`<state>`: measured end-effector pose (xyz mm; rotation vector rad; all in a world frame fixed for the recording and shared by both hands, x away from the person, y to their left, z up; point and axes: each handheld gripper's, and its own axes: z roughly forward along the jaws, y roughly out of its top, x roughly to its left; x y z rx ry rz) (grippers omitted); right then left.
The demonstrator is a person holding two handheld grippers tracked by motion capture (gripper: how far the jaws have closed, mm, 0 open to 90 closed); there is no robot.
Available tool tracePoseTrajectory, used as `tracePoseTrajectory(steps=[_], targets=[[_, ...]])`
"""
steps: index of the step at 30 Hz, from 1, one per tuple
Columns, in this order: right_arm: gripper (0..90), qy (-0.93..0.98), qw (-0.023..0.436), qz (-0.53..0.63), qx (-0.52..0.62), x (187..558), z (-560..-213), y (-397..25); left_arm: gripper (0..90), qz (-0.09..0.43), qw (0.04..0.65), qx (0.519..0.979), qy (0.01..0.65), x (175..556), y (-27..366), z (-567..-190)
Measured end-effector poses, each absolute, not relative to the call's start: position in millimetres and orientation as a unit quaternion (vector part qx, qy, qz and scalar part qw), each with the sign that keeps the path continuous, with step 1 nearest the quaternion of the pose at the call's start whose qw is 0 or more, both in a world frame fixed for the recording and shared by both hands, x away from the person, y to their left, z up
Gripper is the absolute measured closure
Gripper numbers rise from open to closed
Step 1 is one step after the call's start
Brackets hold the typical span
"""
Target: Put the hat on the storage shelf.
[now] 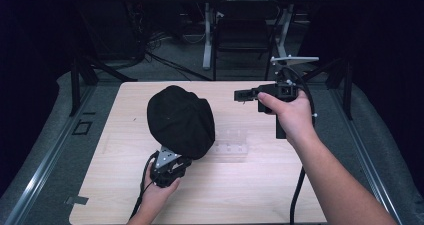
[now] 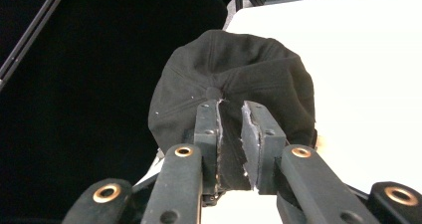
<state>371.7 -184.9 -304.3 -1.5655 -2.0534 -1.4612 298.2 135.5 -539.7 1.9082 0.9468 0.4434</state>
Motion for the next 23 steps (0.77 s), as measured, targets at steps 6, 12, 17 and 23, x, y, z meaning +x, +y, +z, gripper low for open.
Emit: tracePoseTrajectory(steps=[6,12,17,23], targets=[[74.8,-0.695,0.070,-0.481,-0.529,366,-310,-187,56.9,0.165,0.471,0.776,0.386,292,146,-536],[72.7,-0.711,0.035,-0.466,-0.526,353,-320,-191,48.1,0.159,0.475,0.770,0.395,284,164,-533],[71.0,-0.712,0.023,-0.463,-0.528,348,-329,-194,46.4,0.156,0.471,0.768,0.404,280,175,-536],[67.2,-0.723,-0.017,-0.455,-0.520,336,-345,-197,46.3,0.163,0.486,0.750,0.417,279,184,-543]])
